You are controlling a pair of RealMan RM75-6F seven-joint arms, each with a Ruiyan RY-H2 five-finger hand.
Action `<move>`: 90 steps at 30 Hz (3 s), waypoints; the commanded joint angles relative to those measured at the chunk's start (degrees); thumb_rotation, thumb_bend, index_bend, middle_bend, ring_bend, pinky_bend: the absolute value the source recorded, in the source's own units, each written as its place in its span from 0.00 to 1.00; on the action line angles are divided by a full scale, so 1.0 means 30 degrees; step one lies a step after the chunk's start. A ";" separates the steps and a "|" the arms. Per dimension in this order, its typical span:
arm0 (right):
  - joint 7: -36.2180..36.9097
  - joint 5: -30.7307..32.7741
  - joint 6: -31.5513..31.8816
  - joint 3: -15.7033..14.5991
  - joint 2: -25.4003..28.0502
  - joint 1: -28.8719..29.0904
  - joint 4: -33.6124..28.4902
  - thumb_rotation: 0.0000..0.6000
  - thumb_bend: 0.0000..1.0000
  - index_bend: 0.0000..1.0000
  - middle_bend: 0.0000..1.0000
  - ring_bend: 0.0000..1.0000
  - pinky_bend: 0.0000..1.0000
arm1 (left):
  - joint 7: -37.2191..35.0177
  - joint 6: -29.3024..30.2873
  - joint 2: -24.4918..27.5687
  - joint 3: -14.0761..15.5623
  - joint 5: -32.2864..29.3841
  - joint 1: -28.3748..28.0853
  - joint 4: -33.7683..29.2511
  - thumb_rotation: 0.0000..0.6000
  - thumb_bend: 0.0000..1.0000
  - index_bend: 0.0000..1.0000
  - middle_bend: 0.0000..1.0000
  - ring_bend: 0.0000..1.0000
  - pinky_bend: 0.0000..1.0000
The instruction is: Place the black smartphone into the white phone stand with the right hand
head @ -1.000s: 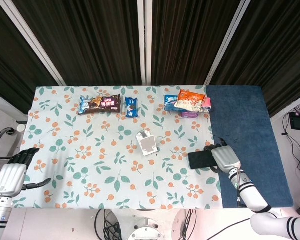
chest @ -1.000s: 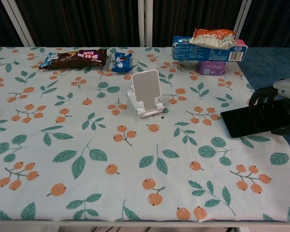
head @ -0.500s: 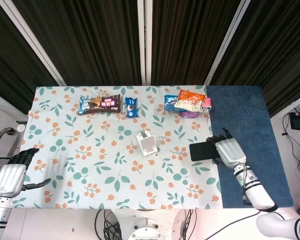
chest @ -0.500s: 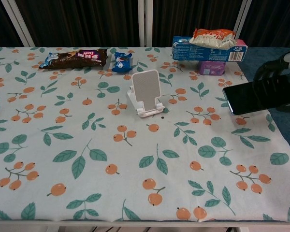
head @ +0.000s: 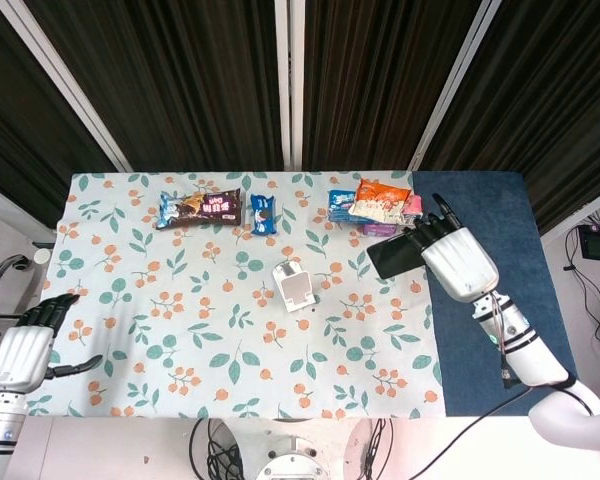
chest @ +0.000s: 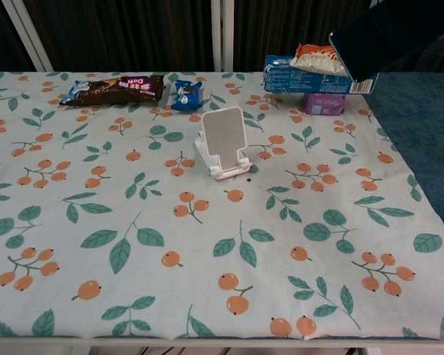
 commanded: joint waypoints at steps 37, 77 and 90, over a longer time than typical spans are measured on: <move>0.5415 -1.4860 0.3043 -0.3459 -0.3195 1.0179 1.3948 1.00 0.22 0.49 0.27 0.30 0.00 | -0.0018 -0.0170 -0.0217 -0.0161 -0.0467 0.0008 0.0450 0.55 0.01 0.12 0.11 0.13 0.22; 0.3490 -1.3460 0.0845 -0.5631 -0.7927 1.1965 1.6741 1.00 0.22 0.48 0.24 0.24 0.00 | -0.0936 0.0364 -0.0352 -0.0078 -0.0242 0.0417 0.1719 0.55 0.01 0.12 0.11 0.13 0.22; 0.3352 -1.2769 0.0583 -0.5985 -0.8541 1.2076 1.7159 1.00 0.22 0.48 0.24 0.24 0.00 | -0.1368 0.0437 -0.0360 -0.0063 -0.0358 0.0605 0.2114 0.55 0.01 0.12 0.11 0.13 0.22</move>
